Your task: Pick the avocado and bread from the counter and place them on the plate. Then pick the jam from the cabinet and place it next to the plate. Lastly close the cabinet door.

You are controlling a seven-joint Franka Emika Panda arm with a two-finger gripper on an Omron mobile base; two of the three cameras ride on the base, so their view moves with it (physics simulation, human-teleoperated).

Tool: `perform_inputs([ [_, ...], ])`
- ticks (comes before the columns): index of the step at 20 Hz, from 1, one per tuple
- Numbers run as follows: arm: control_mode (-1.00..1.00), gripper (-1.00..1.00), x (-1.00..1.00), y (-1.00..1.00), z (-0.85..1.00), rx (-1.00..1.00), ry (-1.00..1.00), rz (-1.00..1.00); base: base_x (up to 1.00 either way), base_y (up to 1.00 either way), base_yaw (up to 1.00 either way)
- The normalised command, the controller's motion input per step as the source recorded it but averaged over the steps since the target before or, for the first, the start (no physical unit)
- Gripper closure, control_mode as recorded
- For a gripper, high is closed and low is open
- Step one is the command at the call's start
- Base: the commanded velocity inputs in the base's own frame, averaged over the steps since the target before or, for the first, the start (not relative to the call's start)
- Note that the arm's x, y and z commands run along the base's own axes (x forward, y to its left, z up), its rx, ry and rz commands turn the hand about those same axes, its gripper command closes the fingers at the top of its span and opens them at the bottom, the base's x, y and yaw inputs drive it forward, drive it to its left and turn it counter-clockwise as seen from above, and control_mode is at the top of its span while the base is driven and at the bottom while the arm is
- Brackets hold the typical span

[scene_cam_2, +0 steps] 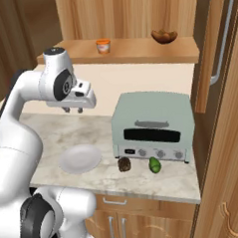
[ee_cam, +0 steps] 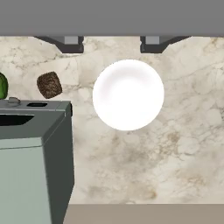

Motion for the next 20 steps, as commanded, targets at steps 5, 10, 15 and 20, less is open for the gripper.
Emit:
perform_inputs([
  [5,-1.0,-1.0,0.0,-0.04,-0.07,0.0,0.0,0.0,0.0,0.0,0.0],
  [10,-1.0,-1.0,0.0,-0.09,-0.1,-0.02,0.0,0.01,0.0,0.0,0.0],
  [15,-1.0,-1.0,0.0,-0.15,-0.11,0.0,0.0,0.01,0.0,0.0,0.0],
  [20,-1.0,-1.0,0.0,-0.21,-0.15,0.0,0.01,0.01,0.0,0.0,0.0],
])
